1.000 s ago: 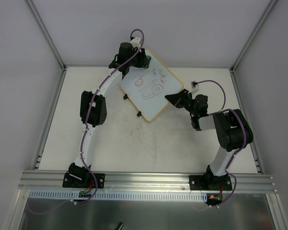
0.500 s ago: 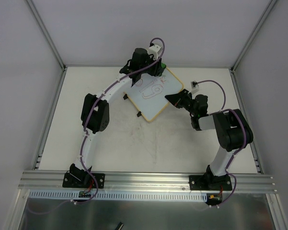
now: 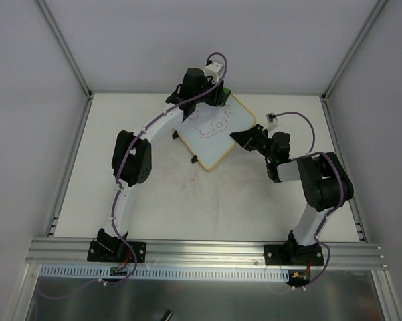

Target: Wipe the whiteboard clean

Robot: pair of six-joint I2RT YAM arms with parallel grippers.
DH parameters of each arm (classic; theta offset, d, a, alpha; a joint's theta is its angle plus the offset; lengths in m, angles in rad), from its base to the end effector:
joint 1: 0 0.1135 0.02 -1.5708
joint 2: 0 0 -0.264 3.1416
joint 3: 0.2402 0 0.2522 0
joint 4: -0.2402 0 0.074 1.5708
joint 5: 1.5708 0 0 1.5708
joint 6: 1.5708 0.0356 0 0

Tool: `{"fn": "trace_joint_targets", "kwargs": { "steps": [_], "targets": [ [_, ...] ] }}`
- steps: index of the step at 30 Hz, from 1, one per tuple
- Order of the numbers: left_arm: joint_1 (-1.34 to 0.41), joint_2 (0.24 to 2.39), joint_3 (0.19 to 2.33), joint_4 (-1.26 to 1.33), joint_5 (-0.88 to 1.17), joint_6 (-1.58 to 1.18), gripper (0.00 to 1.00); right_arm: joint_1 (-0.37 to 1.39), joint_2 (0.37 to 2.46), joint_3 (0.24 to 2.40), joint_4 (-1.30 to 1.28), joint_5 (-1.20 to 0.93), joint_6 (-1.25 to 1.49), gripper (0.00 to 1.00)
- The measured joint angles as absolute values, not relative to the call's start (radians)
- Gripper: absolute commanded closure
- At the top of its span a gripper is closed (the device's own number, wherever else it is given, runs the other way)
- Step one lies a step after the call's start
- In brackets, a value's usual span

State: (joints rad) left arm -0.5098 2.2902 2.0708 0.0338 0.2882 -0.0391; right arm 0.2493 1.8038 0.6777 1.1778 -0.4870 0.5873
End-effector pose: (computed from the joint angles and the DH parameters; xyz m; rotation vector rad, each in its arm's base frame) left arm 0.4772 -0.2784 0.2974 0.6240 1.6824 -0.6494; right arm 0.3310 0.1015 0.1805 -0.1404 1.6115 1.0247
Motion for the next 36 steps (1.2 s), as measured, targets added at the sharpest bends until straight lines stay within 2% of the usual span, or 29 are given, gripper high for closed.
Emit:
{"fn": "trace_joint_targets", "kwargs": {
  "steps": [17,36],
  "targets": [
    [-0.339,2.331,2.042,0.038,0.294,-0.174,1.0,0.25,1.804,0.678,1.184,-0.494,0.579,1.0],
    [-0.286,2.292,1.855,0.21,0.25,-0.299,1.0,0.25,1.804,0.678,1.183,-0.494,0.591,1.0]
  ]
}}
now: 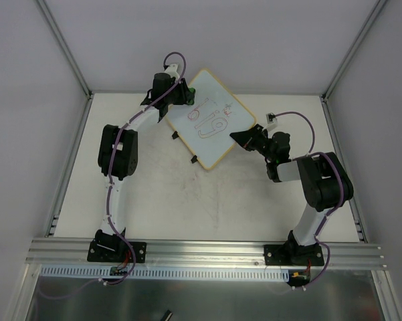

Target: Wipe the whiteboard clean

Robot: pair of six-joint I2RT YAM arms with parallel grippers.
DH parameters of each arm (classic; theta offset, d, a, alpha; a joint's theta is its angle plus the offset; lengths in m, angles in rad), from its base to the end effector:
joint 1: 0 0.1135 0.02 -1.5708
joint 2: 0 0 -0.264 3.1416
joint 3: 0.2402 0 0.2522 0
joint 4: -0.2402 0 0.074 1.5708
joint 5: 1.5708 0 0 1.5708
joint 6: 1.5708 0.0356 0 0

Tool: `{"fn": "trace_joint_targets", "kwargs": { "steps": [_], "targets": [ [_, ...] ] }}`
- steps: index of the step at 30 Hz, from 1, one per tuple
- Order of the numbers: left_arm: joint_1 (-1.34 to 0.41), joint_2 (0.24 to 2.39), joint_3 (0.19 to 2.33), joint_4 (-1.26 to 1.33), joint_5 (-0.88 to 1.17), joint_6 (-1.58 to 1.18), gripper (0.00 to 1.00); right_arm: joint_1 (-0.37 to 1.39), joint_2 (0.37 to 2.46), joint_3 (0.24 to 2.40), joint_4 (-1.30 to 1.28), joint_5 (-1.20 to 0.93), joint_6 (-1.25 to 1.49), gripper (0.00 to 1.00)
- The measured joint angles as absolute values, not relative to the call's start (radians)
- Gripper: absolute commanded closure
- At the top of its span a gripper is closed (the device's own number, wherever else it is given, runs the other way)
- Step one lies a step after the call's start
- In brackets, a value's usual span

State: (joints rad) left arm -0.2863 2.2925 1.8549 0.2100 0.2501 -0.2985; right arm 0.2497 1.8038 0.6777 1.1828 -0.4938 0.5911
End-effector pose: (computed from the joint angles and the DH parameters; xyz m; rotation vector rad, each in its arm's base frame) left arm 0.5226 -0.1630 0.2377 0.1715 1.8295 -0.6390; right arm 0.3308 0.1018 0.1810 -0.1451 1.6079 1.0327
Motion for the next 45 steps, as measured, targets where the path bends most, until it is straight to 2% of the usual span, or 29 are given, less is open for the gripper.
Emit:
{"fn": "trace_joint_targets", "kwargs": {
  "steps": [17,31,45],
  "targets": [
    [-0.309,2.269,1.818,0.236,0.229,-0.271,1.0,0.25,1.804,0.678,1.182,-0.494,0.591,1.0],
    [-0.49,2.198,1.795,0.262,0.23,-0.114,1.0,0.249,1.804,0.678,1.177,-0.491,0.591,1.0],
    [-0.57,2.163,1.76,0.282,0.263,0.048,1.0,0.249,1.804,0.678,1.173,-0.487,0.591,1.0]
  ]
}}
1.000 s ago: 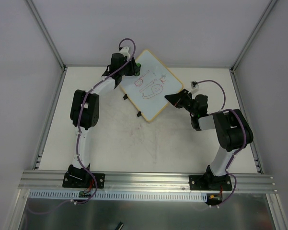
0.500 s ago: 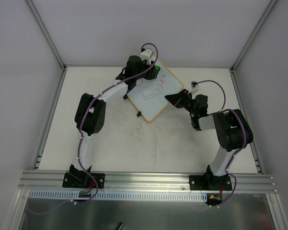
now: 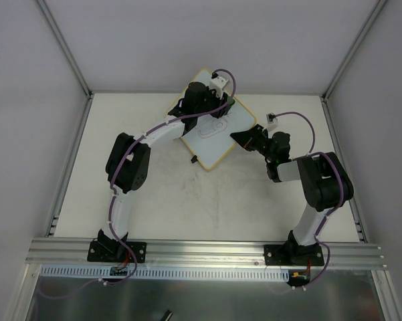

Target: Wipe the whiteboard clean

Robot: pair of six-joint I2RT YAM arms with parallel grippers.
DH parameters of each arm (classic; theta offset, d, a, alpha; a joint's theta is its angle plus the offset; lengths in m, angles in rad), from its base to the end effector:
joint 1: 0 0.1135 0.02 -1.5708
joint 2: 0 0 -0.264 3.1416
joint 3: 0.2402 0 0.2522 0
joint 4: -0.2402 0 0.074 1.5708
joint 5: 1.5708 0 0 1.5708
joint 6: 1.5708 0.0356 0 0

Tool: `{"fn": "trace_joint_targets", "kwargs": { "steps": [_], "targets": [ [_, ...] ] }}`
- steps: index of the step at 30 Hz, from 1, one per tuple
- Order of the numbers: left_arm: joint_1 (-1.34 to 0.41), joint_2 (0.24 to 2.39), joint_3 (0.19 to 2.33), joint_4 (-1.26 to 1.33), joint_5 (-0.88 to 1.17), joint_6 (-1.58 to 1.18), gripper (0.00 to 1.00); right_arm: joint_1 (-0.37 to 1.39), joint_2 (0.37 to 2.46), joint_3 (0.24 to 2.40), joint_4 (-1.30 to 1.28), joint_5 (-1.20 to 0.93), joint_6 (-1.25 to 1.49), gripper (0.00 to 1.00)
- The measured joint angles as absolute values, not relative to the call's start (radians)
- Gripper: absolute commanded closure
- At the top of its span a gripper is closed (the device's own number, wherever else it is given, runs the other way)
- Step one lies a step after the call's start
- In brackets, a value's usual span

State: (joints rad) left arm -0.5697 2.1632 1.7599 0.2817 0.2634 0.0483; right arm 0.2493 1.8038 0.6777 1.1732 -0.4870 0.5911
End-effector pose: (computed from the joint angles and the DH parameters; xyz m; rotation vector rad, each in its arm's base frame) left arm 0.4361 -0.2904 0.2784 0.7127 1.5718 -0.6105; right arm 0.3310 0.1015 0.1800 -0.1359 1.6169 1.0276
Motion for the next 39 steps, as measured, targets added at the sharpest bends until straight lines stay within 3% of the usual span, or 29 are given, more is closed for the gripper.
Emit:
{"fn": "trace_joint_targets", "kwargs": {
  "steps": [17,39],
  "targets": [
    [-0.584,2.142,1.723,0.294,0.287,0.079,1.0,0.249,1.804,0.678,1.173,-0.487,0.591,1.0],
    [-0.37,2.164,1.67,0.247,0.163,-0.331,1.0,0.25,1.804,0.678,1.182,-0.495,0.582,1.0]
  ]
}}
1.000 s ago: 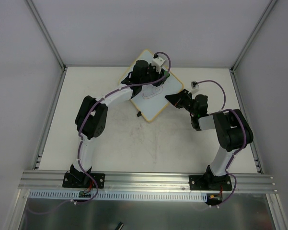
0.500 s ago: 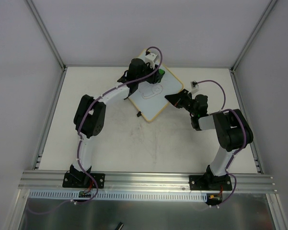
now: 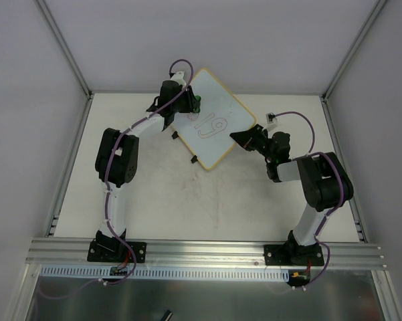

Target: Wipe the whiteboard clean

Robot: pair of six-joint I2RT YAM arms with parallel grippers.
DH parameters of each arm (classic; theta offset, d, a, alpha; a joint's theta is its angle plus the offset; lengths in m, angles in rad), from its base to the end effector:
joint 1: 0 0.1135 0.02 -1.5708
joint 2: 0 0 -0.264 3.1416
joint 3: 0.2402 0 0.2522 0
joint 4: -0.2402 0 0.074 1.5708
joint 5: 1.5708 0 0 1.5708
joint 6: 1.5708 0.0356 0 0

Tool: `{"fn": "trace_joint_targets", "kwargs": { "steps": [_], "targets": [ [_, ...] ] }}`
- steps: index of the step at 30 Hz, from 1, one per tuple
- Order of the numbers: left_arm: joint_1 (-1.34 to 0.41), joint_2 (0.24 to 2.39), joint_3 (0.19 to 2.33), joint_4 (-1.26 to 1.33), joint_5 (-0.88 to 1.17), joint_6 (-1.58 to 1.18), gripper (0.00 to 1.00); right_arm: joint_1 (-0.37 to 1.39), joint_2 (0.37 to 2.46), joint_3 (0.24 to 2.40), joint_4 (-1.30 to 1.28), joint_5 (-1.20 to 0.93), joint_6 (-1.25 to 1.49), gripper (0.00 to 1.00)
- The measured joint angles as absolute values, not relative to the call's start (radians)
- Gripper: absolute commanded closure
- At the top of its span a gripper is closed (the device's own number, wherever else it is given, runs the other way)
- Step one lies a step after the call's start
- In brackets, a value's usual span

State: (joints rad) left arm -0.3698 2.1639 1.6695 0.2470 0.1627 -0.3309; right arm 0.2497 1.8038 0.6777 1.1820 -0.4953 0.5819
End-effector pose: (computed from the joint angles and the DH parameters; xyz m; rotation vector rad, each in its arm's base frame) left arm 0.4804 -0.1924 0.2423 0.1542 1.8561 -0.6392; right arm 0.3308 0.1018 0.1809 -0.1534 1.6068 1.0268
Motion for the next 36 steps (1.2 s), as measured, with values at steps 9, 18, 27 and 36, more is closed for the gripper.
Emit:
{"fn": "trace_joint_targets", "kwargs": {
  "steps": [9,18,27,36],
  "targets": [
    [-0.353,2.164,1.646,0.228,0.046,-0.441,1.0,0.25,1.804,0.678,1.181,-0.495,0.584,1.0],
    [-0.285,2.162,1.602,0.181,-0.002,-0.507,1.0,0.25,1.804,0.678,1.182,-0.496,0.583,1.0],
    [-0.256,2.162,1.597,0.141,0.002,-0.518,1.0,0.25,1.804,0.678,1.184,-0.499,0.579,1.0],
    [-0.257,2.168,1.598,0.155,0.066,-0.543,1.0,0.25,1.804,0.678,1.184,-0.5,0.58,1.0]
  ]
}}
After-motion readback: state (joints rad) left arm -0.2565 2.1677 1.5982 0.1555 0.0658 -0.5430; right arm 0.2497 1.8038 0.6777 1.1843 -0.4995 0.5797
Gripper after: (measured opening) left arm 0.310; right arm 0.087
